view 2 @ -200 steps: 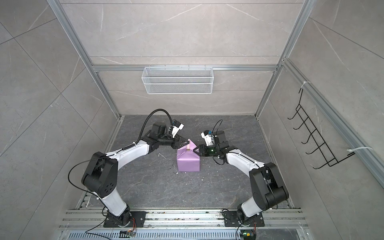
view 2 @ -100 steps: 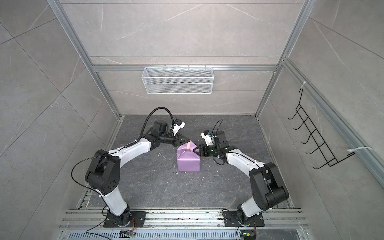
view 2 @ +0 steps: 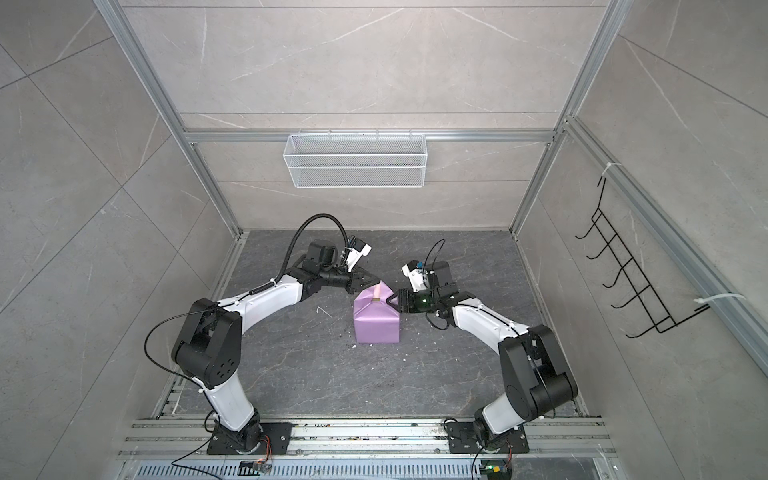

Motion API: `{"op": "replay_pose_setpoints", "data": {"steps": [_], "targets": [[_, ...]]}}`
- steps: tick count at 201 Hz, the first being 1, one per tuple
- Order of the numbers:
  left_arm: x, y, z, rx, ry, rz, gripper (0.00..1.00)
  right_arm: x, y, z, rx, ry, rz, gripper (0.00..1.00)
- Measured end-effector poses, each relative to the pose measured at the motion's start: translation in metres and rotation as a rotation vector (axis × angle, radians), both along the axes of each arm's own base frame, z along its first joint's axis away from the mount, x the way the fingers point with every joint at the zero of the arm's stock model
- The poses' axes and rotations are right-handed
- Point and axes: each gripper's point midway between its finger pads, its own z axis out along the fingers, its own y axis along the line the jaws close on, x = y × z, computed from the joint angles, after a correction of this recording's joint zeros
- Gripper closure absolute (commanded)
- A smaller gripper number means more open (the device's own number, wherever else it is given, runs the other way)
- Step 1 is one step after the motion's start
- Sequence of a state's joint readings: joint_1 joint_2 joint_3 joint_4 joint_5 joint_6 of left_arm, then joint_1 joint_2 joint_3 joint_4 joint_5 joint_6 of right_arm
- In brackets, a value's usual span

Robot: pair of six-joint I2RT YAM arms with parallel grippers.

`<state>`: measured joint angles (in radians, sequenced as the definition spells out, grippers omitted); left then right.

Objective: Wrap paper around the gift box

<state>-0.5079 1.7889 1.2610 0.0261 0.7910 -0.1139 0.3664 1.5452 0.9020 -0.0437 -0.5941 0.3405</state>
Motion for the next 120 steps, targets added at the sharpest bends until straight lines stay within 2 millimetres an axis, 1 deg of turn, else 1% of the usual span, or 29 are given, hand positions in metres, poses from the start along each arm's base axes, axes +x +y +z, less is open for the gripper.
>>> {"op": "replay_pose_setpoints", "data": {"steps": [8, 15, 33, 48, 69, 81, 96, 120], "targets": [[0.0001, 0.0001, -0.0003, 0.001, 0.002, 0.002, 0.61, 0.0, 0.0, 0.0, 0.0, 0.0, 0.0, 0.44], [0.0003, 0.0002, -0.0005, 0.002, 0.003, 0.004, 0.58, 0.0, 0.0, 0.0, 0.0, 0.0, 0.0, 0.44], [0.0003, 0.0004, -0.0007, 0.003, 0.007, 0.006, 0.53, 0.0, 0.0, 0.0, 0.0, 0.0, 0.0, 0.44], [0.0002, 0.0005, -0.0009, 0.004, 0.011, 0.007, 0.51, 0.0001, 0.0, 0.0001, 0.0, 0.0, 0.0, 0.44], [-0.0005, -0.0004, 0.0001, 0.008, 0.02, 0.004, 0.51, 0.0003, 0.0, 0.0004, 0.0, -0.001, 0.0, 0.44], [0.0009, -0.0018, 0.0014, 0.009, 0.021, 0.002, 0.53, 0.0001, 0.0003, 0.0004, 0.0, -0.001, 0.0, 0.44], [0.0033, -0.0038, 0.0026, 0.01, 0.018, -0.001, 0.59, 0.0001, 0.0003, 0.0004, 0.0, -0.001, 0.0, 0.44], [0.0036, -0.0047, -0.0012, 0.016, 0.029, -0.003, 0.65, 0.0001, 0.0003, 0.0004, 0.0, -0.001, 0.0, 0.44]]}}
